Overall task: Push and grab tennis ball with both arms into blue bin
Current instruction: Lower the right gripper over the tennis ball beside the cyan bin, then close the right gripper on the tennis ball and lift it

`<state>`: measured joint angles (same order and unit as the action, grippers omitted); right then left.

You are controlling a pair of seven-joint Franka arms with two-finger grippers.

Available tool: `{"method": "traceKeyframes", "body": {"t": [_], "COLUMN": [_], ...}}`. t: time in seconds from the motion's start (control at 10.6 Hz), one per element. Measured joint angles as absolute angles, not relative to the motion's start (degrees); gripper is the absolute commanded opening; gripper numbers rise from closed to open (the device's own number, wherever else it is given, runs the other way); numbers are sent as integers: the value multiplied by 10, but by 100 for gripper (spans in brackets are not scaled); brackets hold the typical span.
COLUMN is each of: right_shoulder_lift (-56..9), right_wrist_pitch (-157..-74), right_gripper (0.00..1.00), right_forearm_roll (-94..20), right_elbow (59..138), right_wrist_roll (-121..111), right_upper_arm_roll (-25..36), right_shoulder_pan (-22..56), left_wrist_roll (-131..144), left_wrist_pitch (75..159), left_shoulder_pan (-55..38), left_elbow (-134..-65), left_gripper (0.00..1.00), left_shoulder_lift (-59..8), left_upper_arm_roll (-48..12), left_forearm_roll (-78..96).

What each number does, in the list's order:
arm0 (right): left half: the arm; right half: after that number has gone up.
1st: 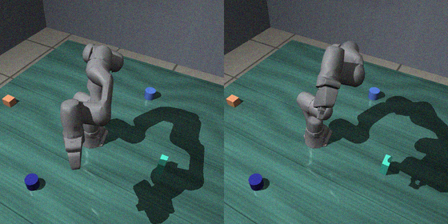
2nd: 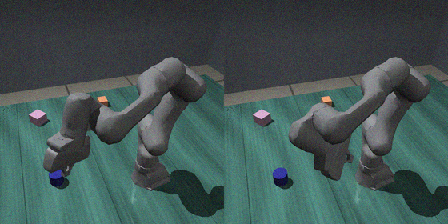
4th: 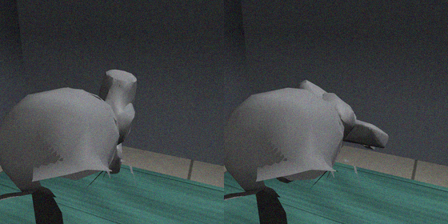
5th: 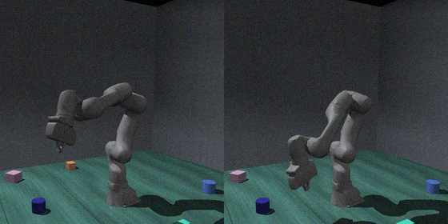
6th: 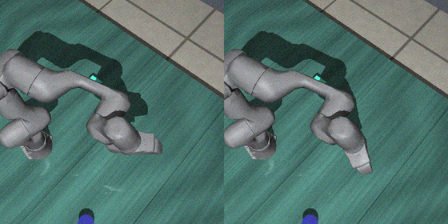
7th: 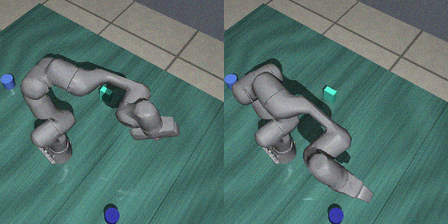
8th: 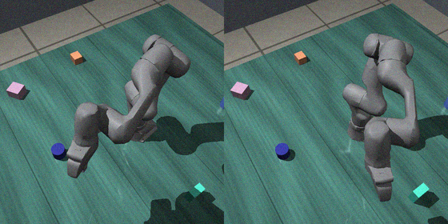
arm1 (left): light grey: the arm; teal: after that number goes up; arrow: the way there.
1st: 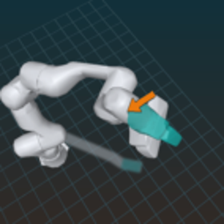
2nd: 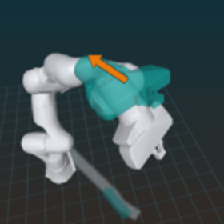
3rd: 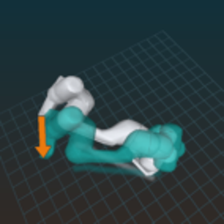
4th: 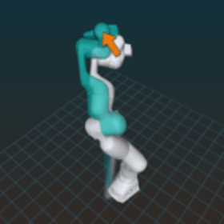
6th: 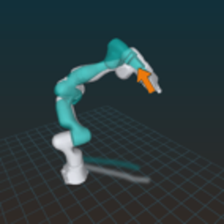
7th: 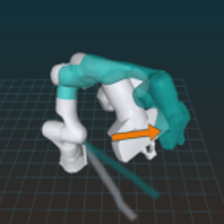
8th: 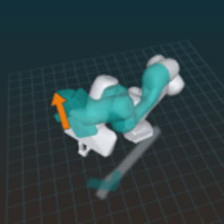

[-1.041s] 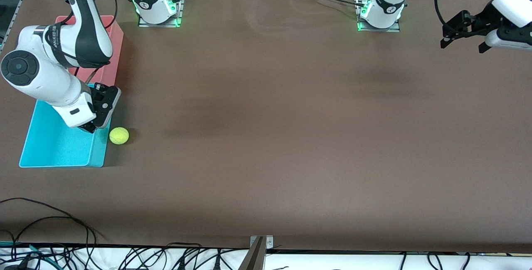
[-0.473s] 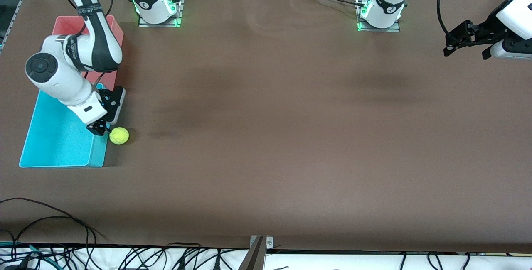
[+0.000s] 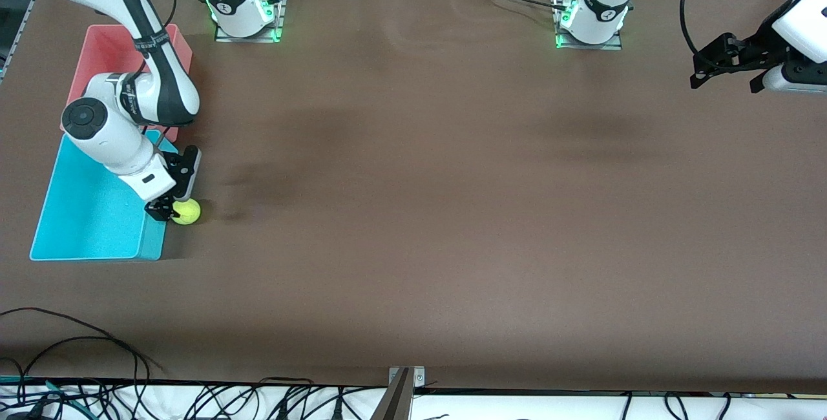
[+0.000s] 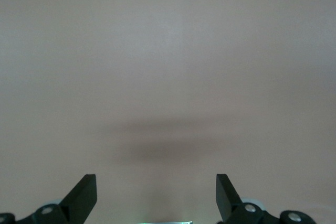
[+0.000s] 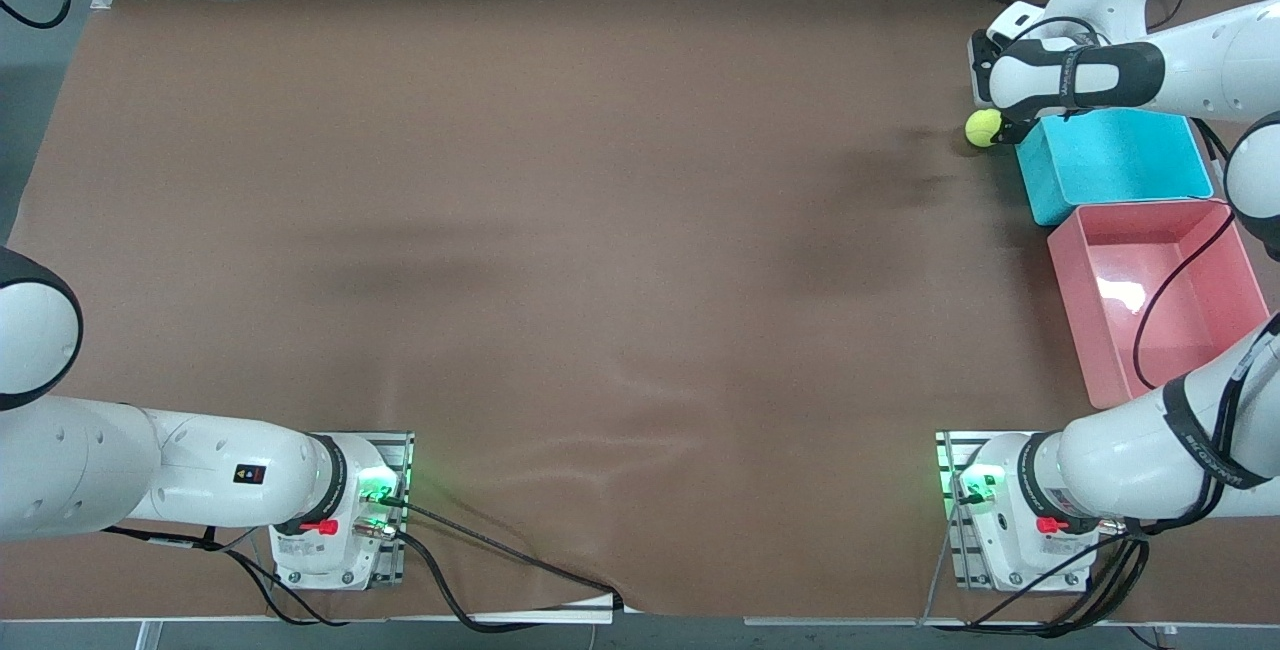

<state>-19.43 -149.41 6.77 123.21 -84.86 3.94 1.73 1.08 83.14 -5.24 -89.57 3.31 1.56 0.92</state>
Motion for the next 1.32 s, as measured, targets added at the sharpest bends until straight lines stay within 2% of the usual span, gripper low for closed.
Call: {"method": "traceKeyframes", "body": {"t": [0.28,1.32], "right_shoulder_lift": [-217,-258], "right_wrist_pitch": [-1527,-1557], "right_gripper": [100,100], "right_forearm_roll": [68,68], "right_elbow": [1227,1210], "right_wrist_roll": [-891,-905], "right_upper_arm_roll": [40,37], "right_shoulder_pan": [4,6], "left_wrist_roll": [14,15], "left_wrist_pitch": [831,826], "left_shoulder_pan": [-52,-55], "left_elbow": [-896,-894], "left_gripper": [100,100], "left_shoulder_lift": [33,33], "left_upper_arm_roll": [16,13], "left_forearm_roll": [9,9]}}
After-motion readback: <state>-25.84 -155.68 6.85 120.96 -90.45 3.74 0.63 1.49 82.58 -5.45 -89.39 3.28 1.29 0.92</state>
